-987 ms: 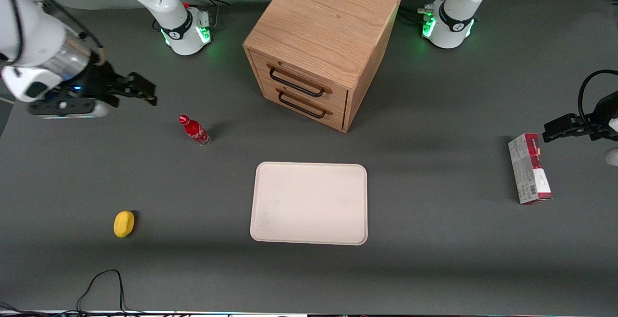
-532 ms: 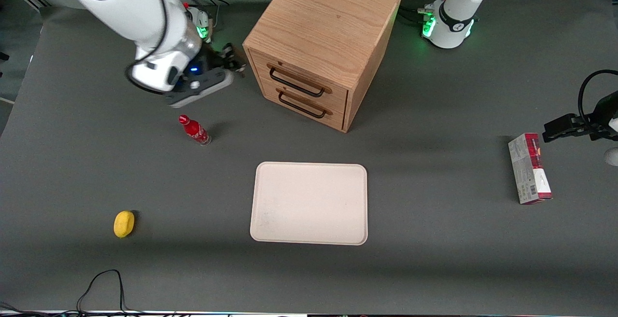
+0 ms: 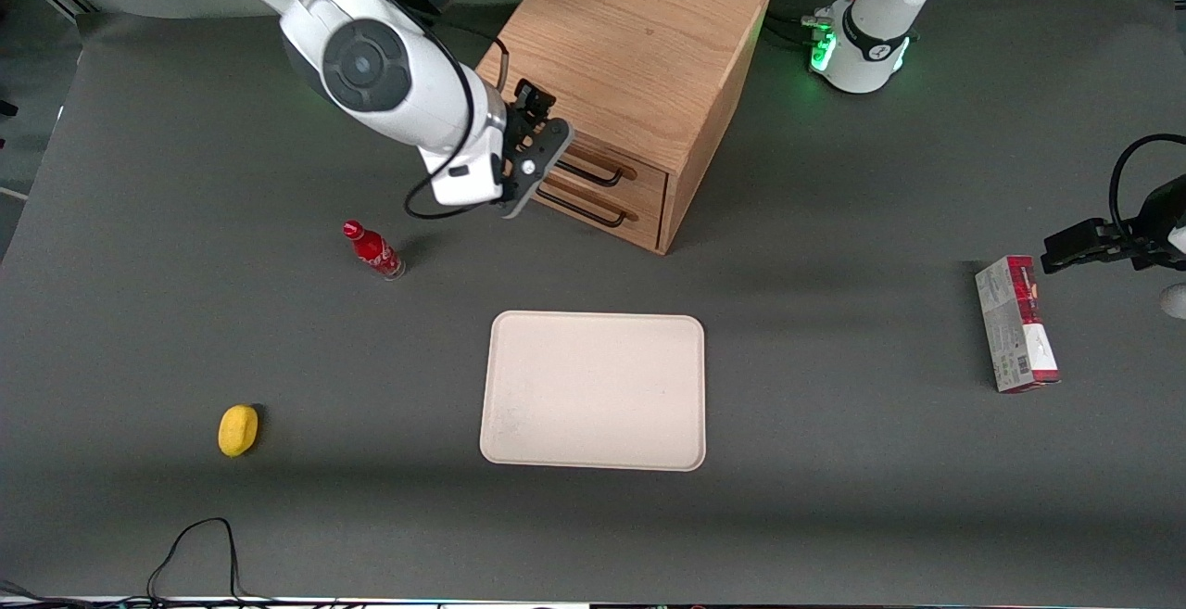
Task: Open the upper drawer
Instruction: 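Hook the right gripper onto the upper drawer's black bar handle, then pull the handle outward with the right gripper, sliding the drawer open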
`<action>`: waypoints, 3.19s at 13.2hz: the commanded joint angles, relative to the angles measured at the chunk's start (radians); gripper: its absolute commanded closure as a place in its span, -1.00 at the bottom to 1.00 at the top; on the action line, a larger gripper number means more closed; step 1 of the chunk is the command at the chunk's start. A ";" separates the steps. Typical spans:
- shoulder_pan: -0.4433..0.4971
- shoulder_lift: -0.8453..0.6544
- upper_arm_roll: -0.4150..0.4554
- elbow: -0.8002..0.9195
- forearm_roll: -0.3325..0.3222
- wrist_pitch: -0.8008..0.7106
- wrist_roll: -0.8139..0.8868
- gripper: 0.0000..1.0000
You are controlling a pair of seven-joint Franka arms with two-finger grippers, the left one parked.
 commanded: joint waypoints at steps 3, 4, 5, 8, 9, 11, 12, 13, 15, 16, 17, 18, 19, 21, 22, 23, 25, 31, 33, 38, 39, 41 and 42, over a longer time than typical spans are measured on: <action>0.003 0.040 0.007 -0.075 0.018 0.092 -0.116 -1.00; 0.003 0.040 0.007 -0.115 0.015 0.129 -0.121 -1.00; 0.003 0.040 0.005 -0.144 0.014 0.159 -0.133 -1.00; 0.003 0.042 0.005 -0.193 0.006 0.221 -0.144 -1.00; 0.003 0.042 0.004 -0.215 0.006 0.253 -0.144 -1.00; 0.005 0.042 0.004 -0.246 0.006 0.308 -0.144 -1.00; 0.005 0.043 0.004 -0.249 0.002 0.321 -0.144 -1.00; 0.005 0.054 0.004 -0.247 -0.030 0.322 -0.144 -1.00; 0.003 0.091 0.004 -0.237 -0.101 0.330 -0.145 -1.00; 0.003 0.094 0.002 -0.235 -0.107 0.339 -0.145 -1.00; 0.002 0.095 0.001 -0.229 -0.109 0.345 -0.147 -1.00; 0.002 0.095 -0.001 -0.217 -0.123 0.345 -0.162 -1.00; -0.001 0.094 -0.004 -0.207 -0.141 0.344 -0.168 -1.00; -0.003 0.095 -0.036 -0.178 -0.153 0.342 -0.182 -1.00; -0.003 0.095 -0.056 -0.161 -0.153 0.342 -0.213 -1.00; -0.003 0.095 -0.091 -0.151 -0.152 0.342 -0.246 -1.00; -0.003 0.100 -0.140 -0.120 -0.152 0.342 -0.311 -1.00; -0.003 0.183 -0.251 0.029 -0.153 0.339 -0.400 -1.00; -0.003 0.204 -0.266 0.066 -0.153 0.339 -0.411 -1.00; -0.003 0.200 -0.266 0.098 -0.198 0.321 -0.399 -1.00; -0.003 0.188 -0.266 0.112 -0.219 0.295 -0.399 -1.00; -0.003 0.184 -0.263 0.180 -0.222 0.228 -0.397 -1.00; -0.001 0.184 -0.261 0.214 -0.219 0.189 -0.392 -1.00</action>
